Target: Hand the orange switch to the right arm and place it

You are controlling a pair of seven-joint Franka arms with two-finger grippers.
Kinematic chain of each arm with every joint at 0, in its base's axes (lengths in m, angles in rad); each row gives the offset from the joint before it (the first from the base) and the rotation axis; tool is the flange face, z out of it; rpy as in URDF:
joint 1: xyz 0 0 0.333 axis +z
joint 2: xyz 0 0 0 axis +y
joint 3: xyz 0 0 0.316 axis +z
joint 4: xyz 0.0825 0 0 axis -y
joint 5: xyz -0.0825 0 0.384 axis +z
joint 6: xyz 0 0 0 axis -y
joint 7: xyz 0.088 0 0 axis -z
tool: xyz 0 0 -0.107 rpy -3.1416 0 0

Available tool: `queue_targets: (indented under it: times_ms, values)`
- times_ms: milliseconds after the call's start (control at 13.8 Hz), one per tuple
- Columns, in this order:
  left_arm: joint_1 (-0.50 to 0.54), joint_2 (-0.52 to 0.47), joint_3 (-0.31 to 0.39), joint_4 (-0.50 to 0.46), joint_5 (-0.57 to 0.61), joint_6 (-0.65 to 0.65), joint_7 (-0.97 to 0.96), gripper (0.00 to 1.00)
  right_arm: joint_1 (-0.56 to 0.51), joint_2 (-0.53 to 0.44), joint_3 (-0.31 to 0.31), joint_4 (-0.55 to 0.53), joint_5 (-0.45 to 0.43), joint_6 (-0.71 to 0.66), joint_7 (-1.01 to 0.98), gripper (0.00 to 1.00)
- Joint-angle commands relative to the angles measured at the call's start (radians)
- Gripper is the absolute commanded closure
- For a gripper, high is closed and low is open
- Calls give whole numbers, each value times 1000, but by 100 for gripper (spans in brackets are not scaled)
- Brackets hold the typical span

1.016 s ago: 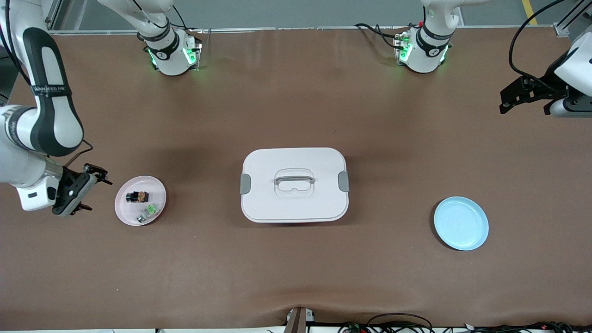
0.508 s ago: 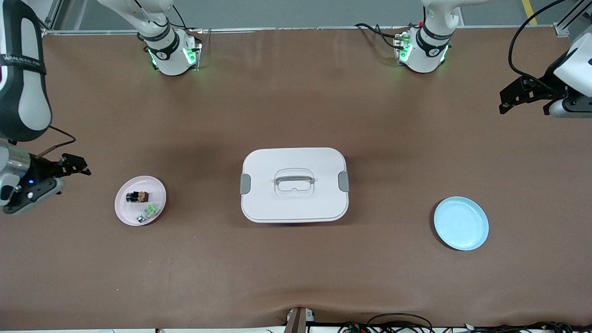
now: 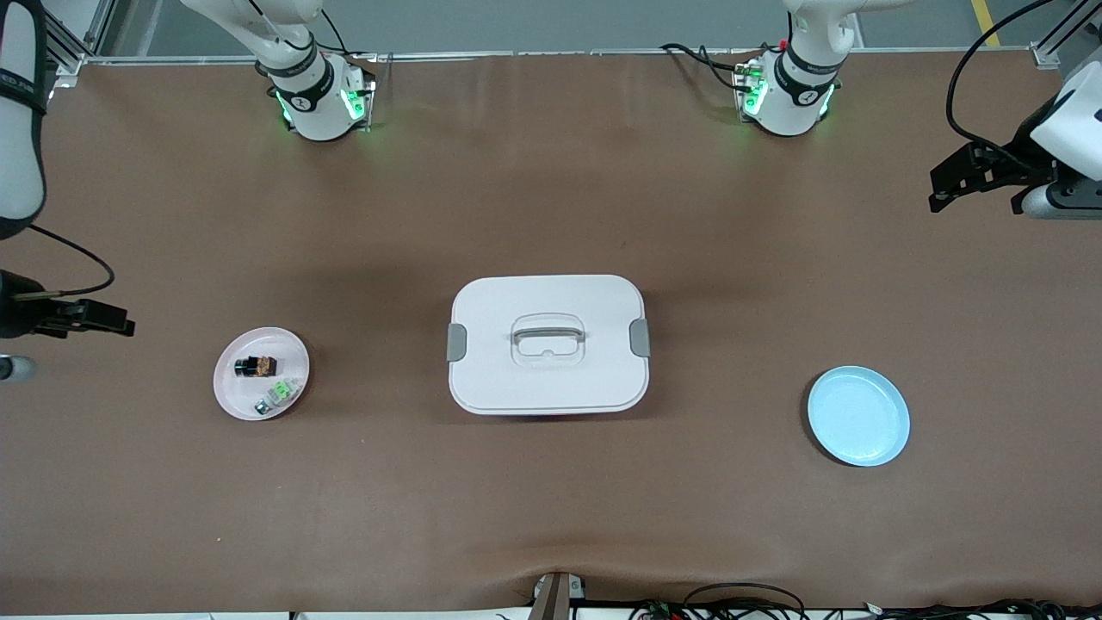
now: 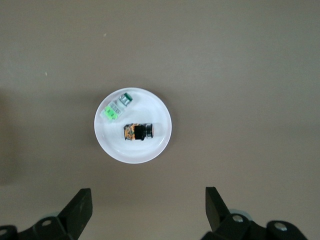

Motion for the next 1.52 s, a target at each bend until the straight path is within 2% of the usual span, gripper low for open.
queue_targets:
  times_ms: [0, 145, 290, 653, 871, 943, 1234, 1451]
  values:
    - [9, -16, 2, -1, -15, -17, 13, 0, -1, -7, 12, 83, -10, -27, 52, 0]
    - [11, -19, 8, -3, -15, -22, 22, 0, -3, -15, 17, 120, 0, -62, 46, 0]
    - [11, -19, 10, -1, -15, -29, 22, 0, 4, -53, 20, 118, 0, -91, 53, 0]
    - [12, -17, 14, -1, -15, -29, 22, 0, -6, -73, 6, 123, 7, -126, 75, 0]
    - [12, -19, 16, -1, -15, -32, 22, 0, 5, -106, 13, 125, -5, -166, 294, 0]
    - [11, -21, 16, -3, -15, -32, 22, 0, 7, -110, 15, 125, 1, -178, 313, 0]
    - [11, -21, 16, -7, -15, -32, 22, 0, 17, -145, 29, 126, 53, -246, 310, 0]
    - [11, -21, 14, -9, -15, -32, 22, 0, 77, -155, 61, 126, 34, -248, 264, 0]
